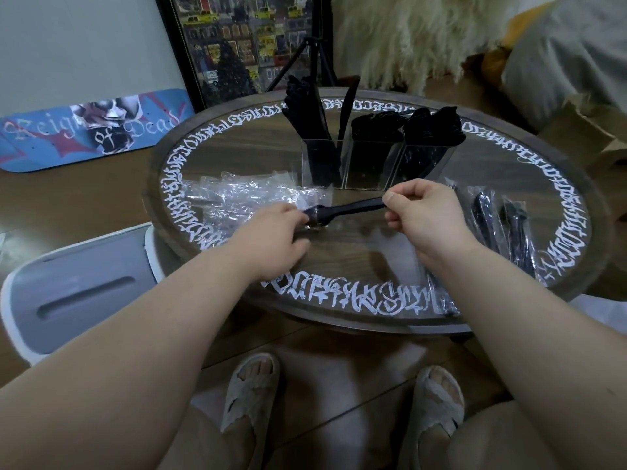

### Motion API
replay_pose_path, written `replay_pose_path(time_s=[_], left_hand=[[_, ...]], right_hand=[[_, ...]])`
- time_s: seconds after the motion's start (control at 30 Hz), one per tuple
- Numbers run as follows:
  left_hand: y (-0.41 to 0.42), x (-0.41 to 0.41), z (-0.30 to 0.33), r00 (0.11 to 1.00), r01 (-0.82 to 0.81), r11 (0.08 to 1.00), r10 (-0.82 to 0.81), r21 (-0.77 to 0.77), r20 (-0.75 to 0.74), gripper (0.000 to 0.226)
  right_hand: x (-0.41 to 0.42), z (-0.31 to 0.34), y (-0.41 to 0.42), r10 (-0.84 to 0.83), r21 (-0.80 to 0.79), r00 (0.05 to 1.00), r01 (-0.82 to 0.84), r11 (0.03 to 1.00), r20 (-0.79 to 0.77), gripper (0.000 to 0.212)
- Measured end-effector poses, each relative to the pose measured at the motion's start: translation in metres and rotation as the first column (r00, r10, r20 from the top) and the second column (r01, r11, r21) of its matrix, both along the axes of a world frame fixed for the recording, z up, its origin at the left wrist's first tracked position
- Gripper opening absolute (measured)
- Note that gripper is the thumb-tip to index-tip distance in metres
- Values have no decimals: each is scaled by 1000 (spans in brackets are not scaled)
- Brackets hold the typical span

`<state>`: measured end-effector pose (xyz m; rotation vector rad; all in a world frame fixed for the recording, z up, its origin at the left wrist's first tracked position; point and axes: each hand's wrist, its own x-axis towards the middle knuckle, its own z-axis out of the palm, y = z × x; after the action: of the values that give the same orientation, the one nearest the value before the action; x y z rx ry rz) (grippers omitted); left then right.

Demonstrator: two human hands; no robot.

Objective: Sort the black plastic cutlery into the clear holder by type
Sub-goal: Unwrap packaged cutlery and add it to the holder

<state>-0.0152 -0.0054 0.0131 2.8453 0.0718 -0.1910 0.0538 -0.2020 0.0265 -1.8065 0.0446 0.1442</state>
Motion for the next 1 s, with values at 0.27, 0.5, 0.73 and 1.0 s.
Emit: replay_pose_path(time_s=[0.27, 0.5, 0.73, 1.0], left_hand=[[5, 10, -13, 986, 17, 989, 8, 148, -165, 52], [-21, 21, -4, 973, -58, 995, 74, -80, 220, 44], [-48, 30, 4, 938, -152, 815, 297, -560, 177, 23], [-54, 35, 9, 895, -127, 674, 393, -728, 208, 12]], right_hand=[[3, 15, -35, -224, 43, 964, 220, 975, 147, 19], [5, 8, -46, -130, 127, 990, 122, 984, 59, 19], [8, 0, -51, 83, 126, 988, -67, 990, -129, 18], [-3, 0, -46, 463, -554, 884, -417, 720, -63, 18]])
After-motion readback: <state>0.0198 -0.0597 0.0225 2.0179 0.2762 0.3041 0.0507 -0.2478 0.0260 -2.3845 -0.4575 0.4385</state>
